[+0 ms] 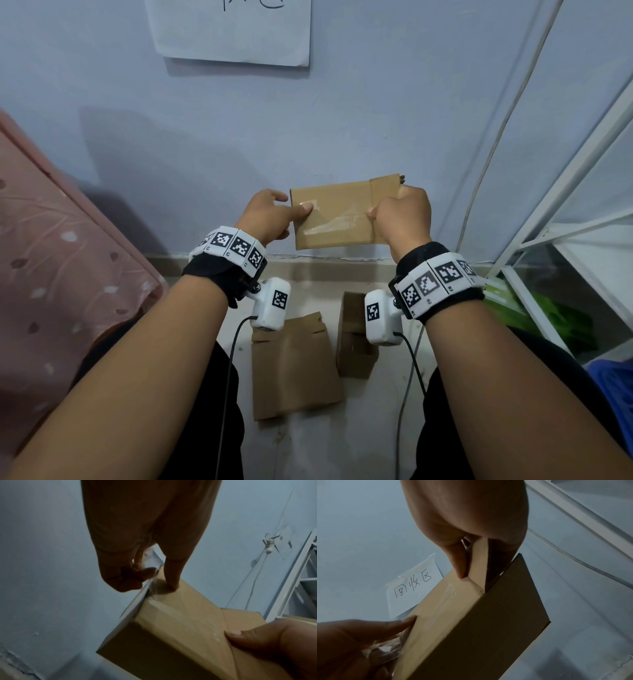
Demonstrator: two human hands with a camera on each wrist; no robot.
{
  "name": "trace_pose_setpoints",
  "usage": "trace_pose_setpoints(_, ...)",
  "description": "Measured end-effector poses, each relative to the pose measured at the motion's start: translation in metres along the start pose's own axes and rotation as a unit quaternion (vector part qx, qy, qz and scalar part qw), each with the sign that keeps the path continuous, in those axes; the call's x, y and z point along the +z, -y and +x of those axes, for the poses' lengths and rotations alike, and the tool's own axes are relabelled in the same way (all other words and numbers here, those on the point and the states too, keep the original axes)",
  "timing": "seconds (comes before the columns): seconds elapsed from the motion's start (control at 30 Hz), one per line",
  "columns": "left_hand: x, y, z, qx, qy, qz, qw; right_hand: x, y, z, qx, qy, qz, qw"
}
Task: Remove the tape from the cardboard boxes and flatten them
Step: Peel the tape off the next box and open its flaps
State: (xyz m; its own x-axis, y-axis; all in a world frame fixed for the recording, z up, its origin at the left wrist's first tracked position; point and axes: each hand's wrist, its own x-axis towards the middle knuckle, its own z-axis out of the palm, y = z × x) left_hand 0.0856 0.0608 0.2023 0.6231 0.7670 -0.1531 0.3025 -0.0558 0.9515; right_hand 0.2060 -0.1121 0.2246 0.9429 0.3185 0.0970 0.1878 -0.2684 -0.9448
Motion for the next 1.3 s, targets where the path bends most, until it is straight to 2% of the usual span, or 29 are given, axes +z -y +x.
trace_pose_setpoints(0.2, -0.009, 0.003, 0.0, -0.029, 0.134, 0.139, 0.981, 0.0, 0.0, -0.003, -0.017, -0.006, -0.08, 0.997)
trace_pose_setpoints(0.33, -0.009, 0.001, -0.008, -0.047, 0.173, 0.207, 0.962, -0.001, 0.0, -0.009, -0.046, 0.0, -0.124, 0.991)
trace_pose_setpoints(0.57, -0.017, -0.003, -0.015, -0.085, 0.218, 0.132, 0.963, -0.001, -0.001, -0.012, -0.132, -0.005, -0.204, 0.97)
trace_pose_setpoints(0.67, -0.017, -0.004, -0.02, -0.091, 0.21, 0.114, 0.967, 0.002, -0.008, -0.012, -0.18, 0.022, -0.245, 0.952)
trace_pose_setpoints(0.73, -0.017, -0.004, -0.021, -0.094, 0.194, 0.116, 0.97, 0.005, -0.008, -0.017, -0.24, 0.028, -0.338, 0.909)
trace_pose_setpoints(0.8, -0.017, -0.003, -0.019, -0.1, 0.177, 0.112, 0.973, 0.009, -0.008, -0.021, -0.313, 0.033, -0.48, 0.819)
trace_pose_setpoints(0.83, -0.017, -0.003, -0.018, -0.102, 0.167, 0.111, 0.974, 0.011, -0.007, -0.023, -0.346, 0.053, -0.531, 0.772)
trace_pose_setpoints(0.87, -0.016, -0.003, -0.017, -0.103, 0.157, 0.111, 0.976, 0.015, -0.008, -0.026, -0.37, 0.093, -0.551, 0.742)
trace_pose_setpoints(0.9, -0.015, -0.003, -0.017, -0.102, 0.148, 0.112, 0.977, 0.019, -0.009, -0.029, -0.376, 0.149, -0.55, 0.731)
trace_pose_setpoints(0.97, -0.013, -0.002, -0.017, -0.099, 0.147, 0.11, 0.978, 0.027, -0.017, -0.036, -0.338, 0.253, -0.535, 0.732)
trace_pose_setpoints(1.0, -0.012, -0.003, -0.019, -0.097, 0.151, 0.109, 0.978, 0.032, -0.022, -0.039, -0.327, 0.272, -0.537, 0.728)
trace_pose_setpoints(1.07, -0.009, -0.004, -0.026, -0.093, 0.166, 0.11, 0.975, 0.039, -0.032, -0.044, -0.329, 0.258, -0.551, 0.723)
trace_pose_setpoints(1.1, -0.007, -0.005, -0.028, -0.089, 0.169, 0.111, 0.975, 0.042, -0.036, -0.046, -0.324, 0.238, -0.55, 0.732)
trace_pose_setpoints(1.17, -0.006, -0.005, -0.029, -0.078, 0.156, 0.09, 0.981, 0.042, -0.039, -0.046, -0.295, 0.21, -0.523, 0.771)
trace_pose_setpoints(1.23, -0.008, -0.006, -0.028, -0.067, 0.135, 0.066, 0.986, 0.038, -0.042, -0.04, -0.258, 0.216, -0.466, 0.818)
trace_pose_setpoints(1.3, -0.01, -0.007, -0.025, -0.054, 0.108, 0.079, 0.99, 0.035, -0.046, -0.032, -0.25, 0.224, -0.413, 0.847)
